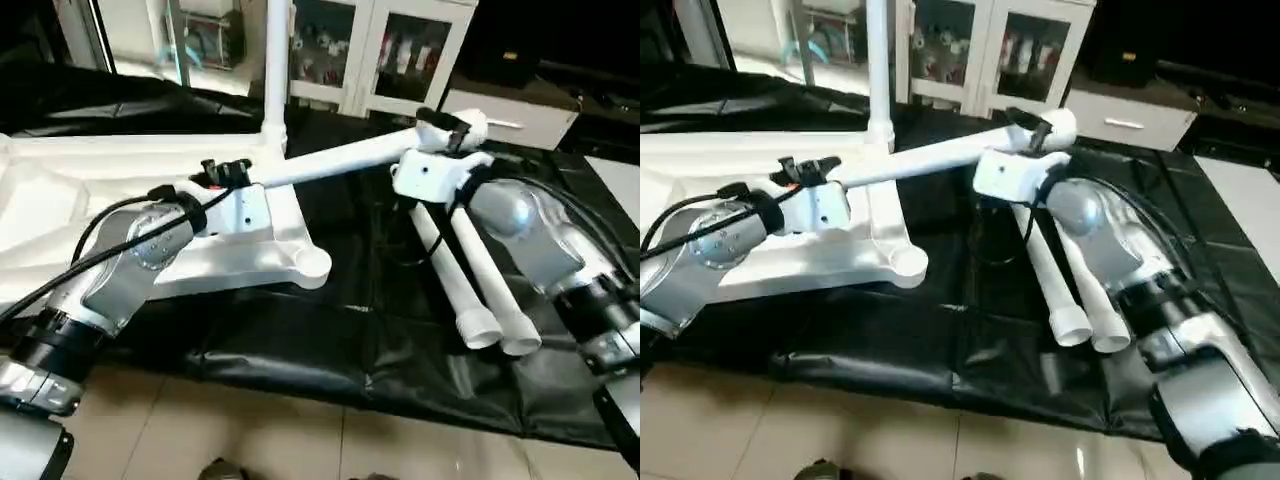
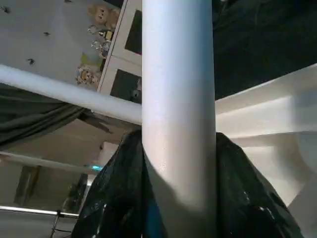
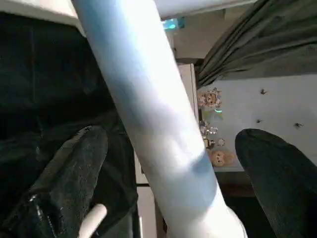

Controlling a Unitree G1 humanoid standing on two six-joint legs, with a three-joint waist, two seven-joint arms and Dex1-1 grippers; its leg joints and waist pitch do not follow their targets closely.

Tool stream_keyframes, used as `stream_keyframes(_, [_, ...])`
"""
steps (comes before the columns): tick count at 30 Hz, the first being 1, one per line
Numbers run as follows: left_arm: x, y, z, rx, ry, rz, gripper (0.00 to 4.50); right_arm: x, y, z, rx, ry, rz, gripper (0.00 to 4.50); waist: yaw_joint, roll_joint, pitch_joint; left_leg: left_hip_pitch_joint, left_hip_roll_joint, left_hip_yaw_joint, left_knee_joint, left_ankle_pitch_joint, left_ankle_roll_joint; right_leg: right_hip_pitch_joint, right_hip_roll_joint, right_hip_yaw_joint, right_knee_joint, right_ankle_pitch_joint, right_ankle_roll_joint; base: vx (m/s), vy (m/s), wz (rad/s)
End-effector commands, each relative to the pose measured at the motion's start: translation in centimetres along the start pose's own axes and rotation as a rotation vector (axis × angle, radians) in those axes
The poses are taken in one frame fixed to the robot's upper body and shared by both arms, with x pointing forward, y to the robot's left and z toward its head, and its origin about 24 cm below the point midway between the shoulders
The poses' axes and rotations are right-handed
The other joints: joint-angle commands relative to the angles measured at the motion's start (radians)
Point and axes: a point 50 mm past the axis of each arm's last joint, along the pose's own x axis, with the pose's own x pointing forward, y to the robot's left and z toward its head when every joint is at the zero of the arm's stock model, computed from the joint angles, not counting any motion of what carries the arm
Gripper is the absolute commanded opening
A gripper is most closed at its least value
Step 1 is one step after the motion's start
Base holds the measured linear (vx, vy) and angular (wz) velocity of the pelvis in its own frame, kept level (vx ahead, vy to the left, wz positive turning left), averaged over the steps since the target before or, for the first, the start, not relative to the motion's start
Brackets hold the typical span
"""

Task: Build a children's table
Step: Pick table leg

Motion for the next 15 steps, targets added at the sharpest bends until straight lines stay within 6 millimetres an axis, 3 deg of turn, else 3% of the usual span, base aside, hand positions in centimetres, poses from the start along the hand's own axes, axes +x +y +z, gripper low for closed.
stream_keyframes(1, [0.2, 0.8, 0.7, 0.029, -0.034, 0.039, 1.48, 0.3, -0.1, -0.8, -0.037, 0.034, 0.02, 4.5, -0.008, 0.008, -0.078, 0.027, 0.005, 0.001, -0.062, -0.4, -0.053, 0.036, -0.023, 0.019, -0.07, -0.325, -0.15, 0.0, 0.0, 0.0])
stream_keyframes(4, [0.2, 0.9, 0.7, 0.036, -0.034, 0.043, 1.48, 0.4, 0.0, -1.2, -0.046, 0.047, 0.036, 4.5, -0.008, 0.008, -0.076, 0.028, 0.005, 0.002, -0.061, -0.407, -0.052, 0.036, -0.022, 0.02, -0.072, -0.328, -0.151, 0.0, 0.0, 0.0])
stream_keyframes(5, [0.2, 0.9, 0.7, 0.041, -0.035, 0.046, 1.48, 0.5, -0.1, -1.2, -0.053, 0.052, 0.035, 4.14, -0.008, 0.007, -0.076, 0.028, 0.005, 0.002, -0.061, -0.406, -0.052, 0.036, -0.021, 0.02, -0.072, -0.327, -0.15, 0.0, 0.0, 0.0])
stream_keyframes(15, [0.5, 0.9, 1.1, 0.068, -0.063, 0.046, 1.48, 1.1, -0.3, -2.4, -0.166, 0.108, 0.05, 3.49, -0.021, 0.011, -0.076, 0.027, 0.004, -0.002, -0.059, -0.445, -0.059, 0.033, -0.022, 0.017, -0.073, -0.357, -0.154, 0.0, 0.0, 0.0])
